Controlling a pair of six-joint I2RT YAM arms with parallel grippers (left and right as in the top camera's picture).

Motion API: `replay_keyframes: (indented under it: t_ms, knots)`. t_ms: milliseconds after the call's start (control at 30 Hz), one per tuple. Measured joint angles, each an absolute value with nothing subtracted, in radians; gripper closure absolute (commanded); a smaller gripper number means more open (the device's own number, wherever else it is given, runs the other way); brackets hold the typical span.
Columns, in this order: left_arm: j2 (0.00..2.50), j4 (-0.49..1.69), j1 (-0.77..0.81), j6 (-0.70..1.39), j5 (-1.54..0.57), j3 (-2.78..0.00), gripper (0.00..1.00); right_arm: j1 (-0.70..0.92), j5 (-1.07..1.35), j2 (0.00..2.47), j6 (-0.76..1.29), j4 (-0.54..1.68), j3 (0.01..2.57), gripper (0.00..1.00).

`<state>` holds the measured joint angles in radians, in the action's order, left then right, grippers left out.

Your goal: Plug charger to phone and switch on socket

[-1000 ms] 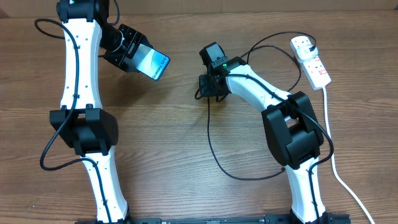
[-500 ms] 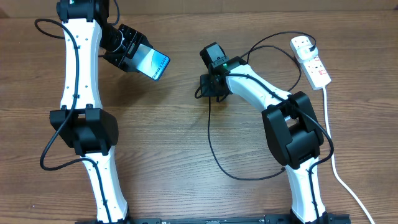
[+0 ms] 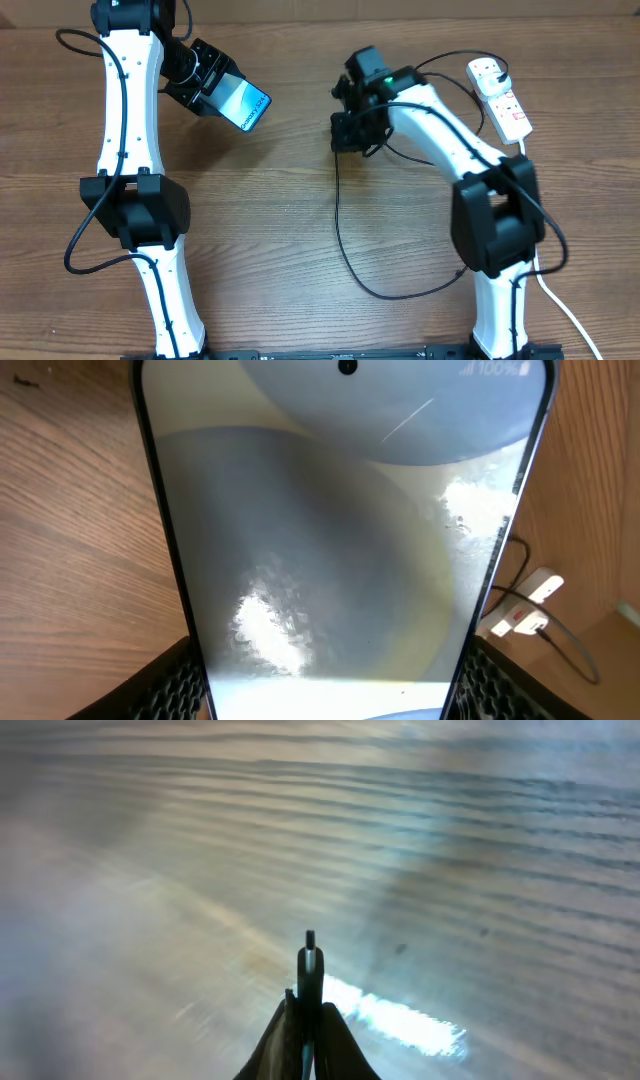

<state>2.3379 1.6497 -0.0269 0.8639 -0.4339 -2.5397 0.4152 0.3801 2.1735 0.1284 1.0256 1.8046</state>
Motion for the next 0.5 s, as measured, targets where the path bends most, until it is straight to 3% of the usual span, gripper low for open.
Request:
replay_keyframes:
  t_ms: [500]
  knots:
    - [2.338,1.647,-0.027,0.656,-0.430,-2.540,0.96,0.387,0.829,2.140,-0.140,1.215,1.814,0.96]
